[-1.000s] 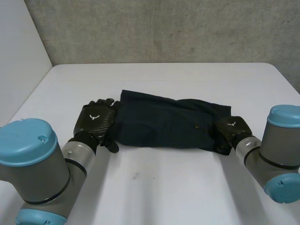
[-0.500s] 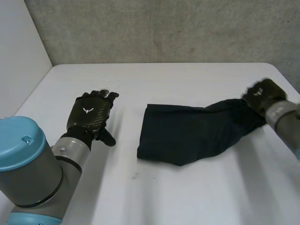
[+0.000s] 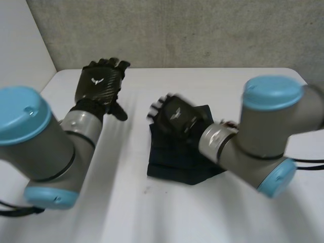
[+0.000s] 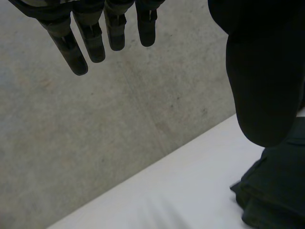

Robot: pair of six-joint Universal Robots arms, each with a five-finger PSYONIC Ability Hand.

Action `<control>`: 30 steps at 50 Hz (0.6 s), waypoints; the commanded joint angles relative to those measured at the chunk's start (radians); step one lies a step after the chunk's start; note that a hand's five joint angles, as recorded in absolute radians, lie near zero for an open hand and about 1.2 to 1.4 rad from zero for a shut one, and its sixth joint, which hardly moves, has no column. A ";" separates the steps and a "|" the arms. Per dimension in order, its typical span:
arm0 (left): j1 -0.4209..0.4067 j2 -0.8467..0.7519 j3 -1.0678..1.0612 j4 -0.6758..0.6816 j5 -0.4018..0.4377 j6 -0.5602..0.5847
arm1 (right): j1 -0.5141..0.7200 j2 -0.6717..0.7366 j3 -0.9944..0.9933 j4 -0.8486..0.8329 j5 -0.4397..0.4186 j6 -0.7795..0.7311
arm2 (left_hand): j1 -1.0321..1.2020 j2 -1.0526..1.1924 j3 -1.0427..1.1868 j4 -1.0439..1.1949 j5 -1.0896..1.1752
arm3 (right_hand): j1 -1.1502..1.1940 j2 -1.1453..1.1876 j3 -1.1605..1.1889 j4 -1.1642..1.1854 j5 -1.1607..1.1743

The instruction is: Fold the shorts.

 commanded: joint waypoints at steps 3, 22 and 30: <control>-0.107 -0.225 0.237 -0.037 0.014 0.016 | -0.140 -0.055 -0.039 0.083 0.126 0.471 | 0.046 0.042 0.030 0.036 0.022 | -0.030 -0.051 -0.038 -0.060 -0.072; -0.118 -0.575 0.460 -0.369 0.011 -0.009 | -0.163 0.252 -0.139 0.180 0.205 0.294 | 0.108 0.104 0.091 0.098 0.084 | -0.030 -0.051 -0.038 -0.060 -0.072; -0.118 -0.340 0.434 -0.360 0.012 -0.010 | -0.163 0.011 -0.076 0.078 0.203 0.322 | 0.043 0.039 0.027 0.033 0.020 | -0.030 -0.051 -0.038 -0.060 -0.072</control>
